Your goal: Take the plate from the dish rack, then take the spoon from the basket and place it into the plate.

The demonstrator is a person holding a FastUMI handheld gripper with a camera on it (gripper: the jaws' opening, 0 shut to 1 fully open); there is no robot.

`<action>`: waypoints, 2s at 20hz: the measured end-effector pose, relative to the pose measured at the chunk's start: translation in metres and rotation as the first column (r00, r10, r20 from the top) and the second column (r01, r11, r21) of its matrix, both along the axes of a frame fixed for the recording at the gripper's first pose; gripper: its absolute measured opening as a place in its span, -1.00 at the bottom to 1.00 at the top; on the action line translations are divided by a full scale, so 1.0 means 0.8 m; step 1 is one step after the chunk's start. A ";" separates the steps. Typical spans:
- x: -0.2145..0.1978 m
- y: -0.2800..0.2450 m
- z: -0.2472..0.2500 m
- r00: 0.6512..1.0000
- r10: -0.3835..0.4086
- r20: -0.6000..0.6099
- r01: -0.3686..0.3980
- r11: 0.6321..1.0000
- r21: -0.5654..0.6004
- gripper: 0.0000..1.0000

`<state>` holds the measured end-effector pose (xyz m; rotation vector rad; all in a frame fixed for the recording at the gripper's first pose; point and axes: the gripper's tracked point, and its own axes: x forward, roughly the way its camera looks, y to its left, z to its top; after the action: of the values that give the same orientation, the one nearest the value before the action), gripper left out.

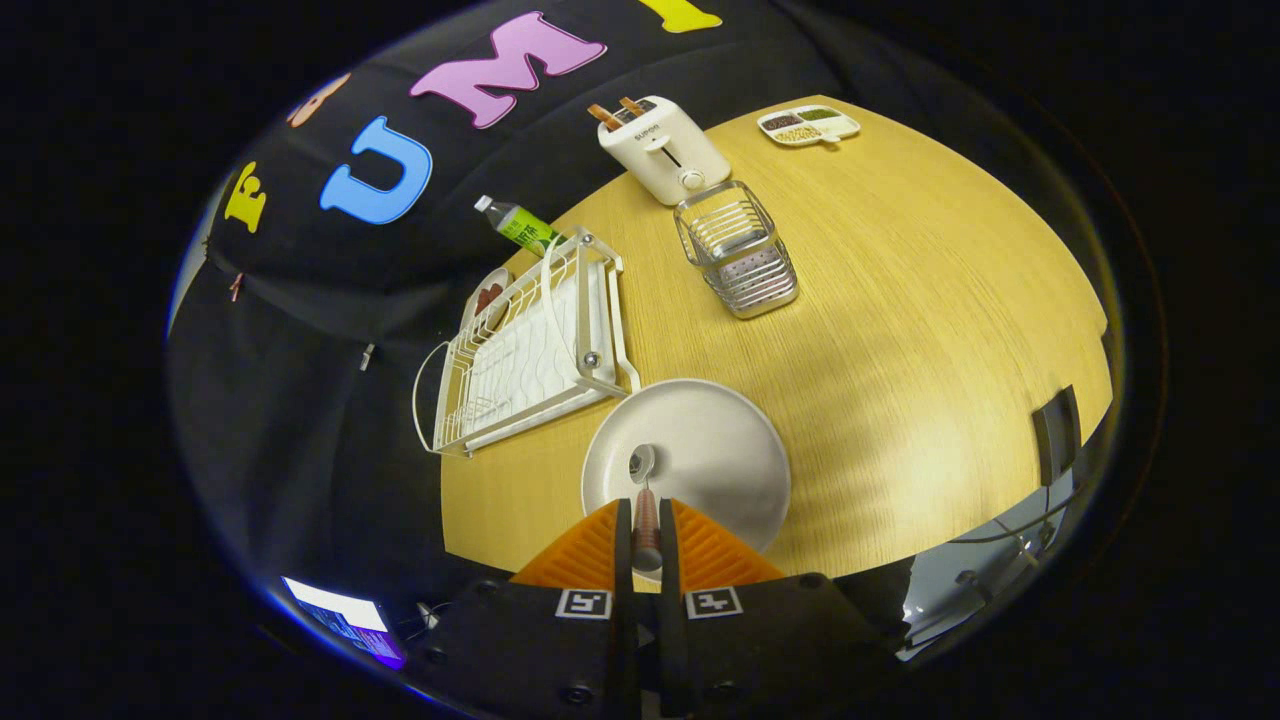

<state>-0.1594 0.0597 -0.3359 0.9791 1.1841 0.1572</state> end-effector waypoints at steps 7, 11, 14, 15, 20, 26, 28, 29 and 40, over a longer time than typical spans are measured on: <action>0.007 0.018 -0.030 0.999 0.001 -0.036 0.000 1.000 0.026 -0.66; -0.006 0.002 -0.056 0.997 0.011 -0.073 -0.015 0.999 -0.046 -0.36; -0.006 -0.013 -0.066 0.997 0.010 -0.075 -0.018 0.994 -0.104 -0.02; -0.006 -0.017 -0.069 0.997 0.015 -0.074 -0.024 0.992 -0.125 0.04; 0.008 -0.028 -0.055 0.995 0.097 -0.032 -0.102 0.965 -0.243 0.07; 0.074 -0.036 0.024 0.952 0.250 0.177 -0.151 0.884 -0.442 0.07; 0.095 -0.036 0.056 0.926 0.289 0.245 -0.138 0.860 -0.491 0.07; 0.105 -0.036 0.072 0.910 0.306 0.279 -0.128 0.849 -0.513 0.07; 0.156 -0.038 0.215 0.727 0.374 0.576 0.064 0.798 -0.599 0.22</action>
<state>-0.0348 0.0290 -0.1637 0.1976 0.5563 0.2461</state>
